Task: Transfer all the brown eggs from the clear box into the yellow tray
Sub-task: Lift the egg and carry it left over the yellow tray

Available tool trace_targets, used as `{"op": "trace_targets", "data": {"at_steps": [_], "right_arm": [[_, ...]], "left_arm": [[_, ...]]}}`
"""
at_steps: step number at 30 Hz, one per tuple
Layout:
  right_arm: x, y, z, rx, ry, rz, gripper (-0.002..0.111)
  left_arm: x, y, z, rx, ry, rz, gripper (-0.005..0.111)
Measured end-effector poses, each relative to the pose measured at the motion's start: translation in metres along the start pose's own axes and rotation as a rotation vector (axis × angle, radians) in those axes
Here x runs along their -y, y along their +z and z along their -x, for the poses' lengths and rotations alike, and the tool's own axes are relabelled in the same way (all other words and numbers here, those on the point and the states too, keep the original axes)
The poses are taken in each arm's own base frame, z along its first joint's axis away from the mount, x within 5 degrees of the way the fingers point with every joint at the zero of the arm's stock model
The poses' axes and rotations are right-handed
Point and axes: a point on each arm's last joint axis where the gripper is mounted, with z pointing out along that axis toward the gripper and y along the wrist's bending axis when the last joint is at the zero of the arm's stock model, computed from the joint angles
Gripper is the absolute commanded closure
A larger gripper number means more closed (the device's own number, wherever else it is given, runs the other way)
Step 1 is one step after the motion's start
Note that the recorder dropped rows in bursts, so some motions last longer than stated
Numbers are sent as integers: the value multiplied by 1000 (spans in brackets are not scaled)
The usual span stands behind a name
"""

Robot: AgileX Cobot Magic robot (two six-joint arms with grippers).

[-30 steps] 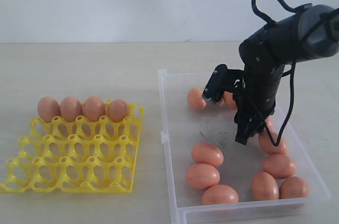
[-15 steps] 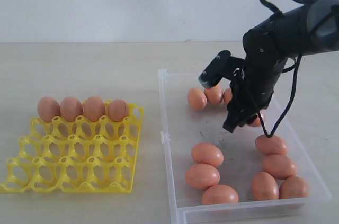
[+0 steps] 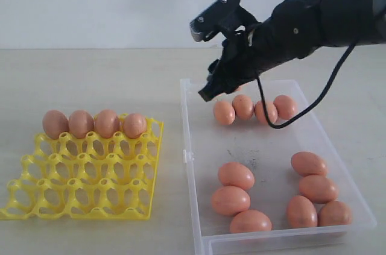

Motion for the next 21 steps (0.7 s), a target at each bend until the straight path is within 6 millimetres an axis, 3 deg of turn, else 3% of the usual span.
{"op": "trace_targets", "data": {"at_steps": [2,4,8,15,19,21], "right_arm": [[-14,-1,13,95,-16,7,109],[-40,-5,37,277,-54,20,109],[-67,-1,56,483,-38,39,109],[-96,31,54,710,1,194,109],[-118,33,55,951,-3,379,109],[-121,34,54,982,-7,415,109]], "left_arm": [[0,0,0,0,0,0,103],[0,0,0,0,0,0,103],[0,0,0,0,0,0,103],[0,0,0,0,0,0,103],[0,0,0,0,0,0,103],[0,0,0,0,0,0,103]]}}
